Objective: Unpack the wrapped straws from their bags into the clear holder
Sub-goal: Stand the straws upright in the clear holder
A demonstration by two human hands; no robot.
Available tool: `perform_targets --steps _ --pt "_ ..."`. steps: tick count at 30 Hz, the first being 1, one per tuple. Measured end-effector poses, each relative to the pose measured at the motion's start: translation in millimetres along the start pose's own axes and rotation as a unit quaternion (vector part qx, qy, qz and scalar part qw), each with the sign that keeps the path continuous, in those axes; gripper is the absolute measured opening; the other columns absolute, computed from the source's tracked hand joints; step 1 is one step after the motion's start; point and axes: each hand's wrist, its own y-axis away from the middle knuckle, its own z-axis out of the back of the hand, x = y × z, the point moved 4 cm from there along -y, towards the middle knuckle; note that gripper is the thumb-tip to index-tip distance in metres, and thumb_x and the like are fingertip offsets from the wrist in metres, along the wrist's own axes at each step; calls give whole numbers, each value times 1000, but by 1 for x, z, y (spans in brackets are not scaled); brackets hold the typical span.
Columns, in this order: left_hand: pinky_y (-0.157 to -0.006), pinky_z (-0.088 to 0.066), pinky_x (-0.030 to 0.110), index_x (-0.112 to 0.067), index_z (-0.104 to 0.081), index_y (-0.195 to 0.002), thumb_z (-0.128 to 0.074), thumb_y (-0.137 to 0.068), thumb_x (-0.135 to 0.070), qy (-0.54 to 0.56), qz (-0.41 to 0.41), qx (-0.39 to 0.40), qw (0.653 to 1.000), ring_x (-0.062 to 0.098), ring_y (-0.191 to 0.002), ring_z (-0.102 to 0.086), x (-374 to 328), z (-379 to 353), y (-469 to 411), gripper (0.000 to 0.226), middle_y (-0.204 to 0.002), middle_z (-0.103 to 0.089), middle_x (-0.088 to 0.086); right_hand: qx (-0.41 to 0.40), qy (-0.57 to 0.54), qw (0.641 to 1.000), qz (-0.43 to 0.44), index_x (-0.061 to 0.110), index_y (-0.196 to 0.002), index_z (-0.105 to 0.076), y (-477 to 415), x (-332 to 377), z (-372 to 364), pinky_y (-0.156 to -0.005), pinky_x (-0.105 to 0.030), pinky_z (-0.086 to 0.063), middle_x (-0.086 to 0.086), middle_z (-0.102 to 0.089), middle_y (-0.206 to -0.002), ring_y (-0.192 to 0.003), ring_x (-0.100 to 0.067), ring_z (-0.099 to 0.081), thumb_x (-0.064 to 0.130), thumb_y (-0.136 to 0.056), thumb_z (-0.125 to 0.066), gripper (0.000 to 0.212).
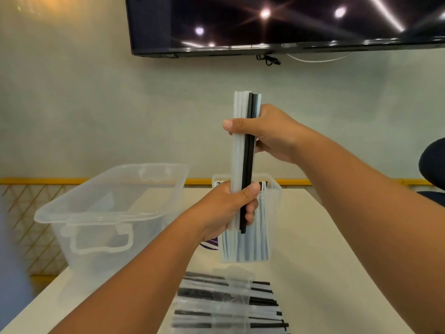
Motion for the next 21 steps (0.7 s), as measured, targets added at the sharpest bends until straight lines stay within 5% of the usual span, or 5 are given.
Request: perform_targets --steps 2,6,9,14,21 --pt "-59 -48 23 -14 -50 -65 -54 -82 -37 -7 -6 -7 1000 9 -50 -50 -5 4 -12 29 -52 -51 -5 12 28 1000 -1 16 -84 -58 -10 -2 5 -78 -34 -51 1 -60 -77 -77 -13 -60 21 -82 -68 12" --pt "-59 -50 18 -12 -60 -77 -56 -89 -29 -58 -32 -75 995 6 -61 -62 -11 19 -37 22 -61 -65 -6 -61 96 993 40 11 -91 -56 -31 5 22 -69 -27 -51 -1 -59 -79 -76 -14 -60 24 -82 -67 18" --pt "-80 -49 24 -18 -63 -98 -61 -86 -36 -169 -41 -150 973 12 -90 -63 -7 39 -51 21 -92 -70 -4 -138 96 984 59 11 -96 -56 -48 6 42 -71 -28 -53 -2 -60 -84 -81 -16 -61 26 -82 -67 24" --pt "-92 -33 21 -25 -46 -132 -67 -82 -38 -275 -32 -239 931 11 -127 -42 21 68 -58 56 -132 -47 -6 -220 118 968 18 12 -87 -54 -68 -29 52 -58 -23 -48 0 -54 -76 -68 -13 -55 26 -83 -66 19" --pt "-112 -21 32 -28 -16 -149 -61 -80 -52 -288 62 -211 932 15 -144 -17 62 81 -61 85 -157 -15 -7 -67 170 974 -136 13 -74 -52 -73 -119 4 -59 -23 -47 -1 -56 -70 -64 -14 -55 21 -83 -66 18"
